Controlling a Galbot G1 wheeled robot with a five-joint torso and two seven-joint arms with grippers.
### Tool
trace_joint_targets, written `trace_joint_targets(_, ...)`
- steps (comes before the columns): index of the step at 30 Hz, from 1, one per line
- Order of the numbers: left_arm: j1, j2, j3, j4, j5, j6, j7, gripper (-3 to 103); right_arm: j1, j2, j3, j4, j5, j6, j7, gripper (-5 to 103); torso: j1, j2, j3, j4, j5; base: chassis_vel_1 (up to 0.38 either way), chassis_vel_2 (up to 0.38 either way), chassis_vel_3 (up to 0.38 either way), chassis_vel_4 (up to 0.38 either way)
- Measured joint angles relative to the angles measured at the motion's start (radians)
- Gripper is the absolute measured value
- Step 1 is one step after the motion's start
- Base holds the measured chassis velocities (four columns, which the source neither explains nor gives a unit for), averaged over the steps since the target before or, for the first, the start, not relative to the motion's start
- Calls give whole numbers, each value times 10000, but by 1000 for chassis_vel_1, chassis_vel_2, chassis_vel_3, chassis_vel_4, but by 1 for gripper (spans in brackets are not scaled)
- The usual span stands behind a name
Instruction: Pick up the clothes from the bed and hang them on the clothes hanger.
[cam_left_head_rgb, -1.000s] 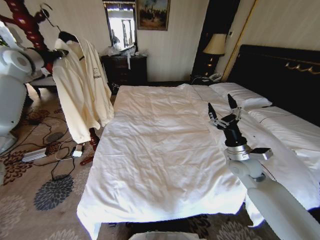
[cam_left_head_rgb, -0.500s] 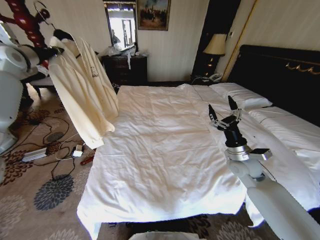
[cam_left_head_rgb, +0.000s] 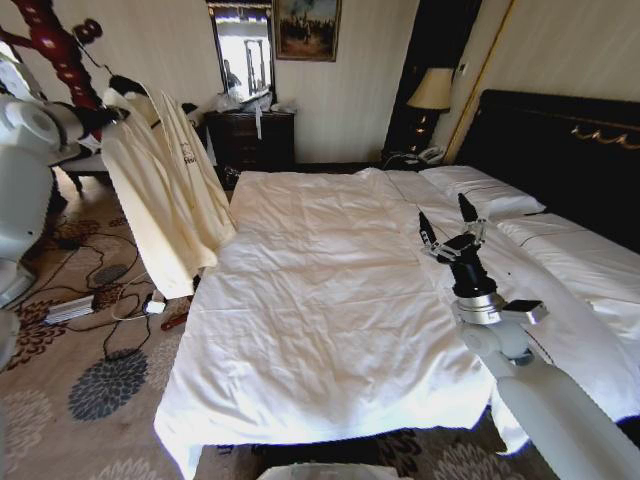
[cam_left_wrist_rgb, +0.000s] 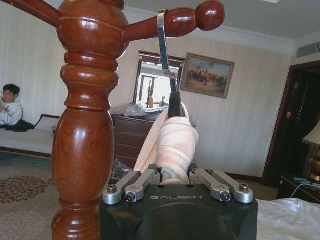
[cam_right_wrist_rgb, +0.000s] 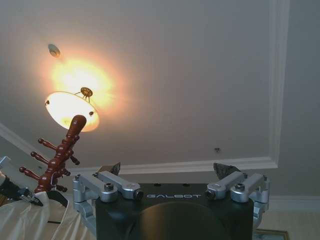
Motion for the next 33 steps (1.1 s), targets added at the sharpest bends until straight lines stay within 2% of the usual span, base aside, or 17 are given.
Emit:
trace_joint_targets(5, 151, 255, -3, -382, -122, -432, -151, 16, -47, 39, 5, -4, -26, 17, -35, 100, 1, 0, 1, -5, -2, 0, 0, 0, 0)
trace_joint_targets(7, 349, 473, -92, -737, -261, -779, -307, 26, -70, 61, 4, 15, -33, 21, -39, 100, 2, 0, 1, -5, -1, 0, 0, 0, 0)
trace_joint_targets(8, 484, 596, -170, -955, -363, -954, -391, 26, -81, 70, 6, 30, -29, 22, -39, 100, 1, 0, 1, -2, 0, 0, 0, 0, 0)
trace_joint_targets(9, 622, 740, -255, -1194, -499, -1059, -529, 31, -93, 80, 17, 45, -10, 22, -39, 100, 1, 0, 1, -2, -1, 0, 0, 0, 0)
trace_joint_targets(10, 769, 886, -343, -1449, -685, -1127, -714, 36, -111, 86, 39, 70, 35, 23, -33, 100, 0, 0, 0, 0, -1, 0, 0, 0, 0)
trace_joint_targets(11, 769, 886, -343, -1449, -685, -1127, -714, 36, -111, 86, 39, 70, 35, 23, -33, 100, 0, 0, 0, 0, -1, 0, 0, 0, 0)
trace_joint_targets(14, 1247, 1312, -707, -2250, -1311, -1306, -1126, 53, -190, 95, 79, 206, 277, -34, 75, 100, 0, 0, 0, 0, -2, 0, 0, 0, 0)
trace_joint_targets(15, 1374, 1452, -791, -2510, -1435, -1376, -1219, 53, -223, 99, 88, 258, 342, -70, 126, 100, 0, 0, 0, -2, -2, 0, 0, 0, 0)
trace_joint_targets(17, 1647, 1763, -928, -3043, -1541, -1510, -1307, 64, -282, 108, 103, 336, 404, -114, 191, 100, 1, 0, 0, -4, 0, 0, 0, 0, 0)
trace_joint_targets(20, 2116, 2151, -1283, -3717, -1574, -1542, -1430, 70, -347, 113, 126, 423, 416, -139, 223, 100, 0, 0, 0, -2, 0, 0, 0, 0, 0)
trace_joint_targets(25, 3177, 3022, -1947, -5019, -1609, -1761, -1643, 90, -582, 111, 262, 700, 417, -213, 380, 100, -1, 1, -1, 0, -1, 0, 0, 0, 0)
trace_joint_targets(27, 3401, 3182, -2058, -5211, -1620, -1802, -1687, 90, -641, 107, 299, 760, 437, -236, 420, 100, -1, 0, 0, 0, 1, 0, 0, 0, 0)
trace_joint_targets(29, 4080, 3677, -2435, -5693, -1655, -1856, -1860, 100, -834, 97, 408, 944, 512, -302, 523, 100, -1, 0, 0, -2, -1, 0, 0, 0, 0)
trace_joint_targets(33, 4801, 4008, -3126, -6009, -1824, -1853, -2079, 100, -1035, 114, 459, 1061, 476, -320, 547, 100, -1, 0, 0, 0, -3, 0, 0, 0, 0)
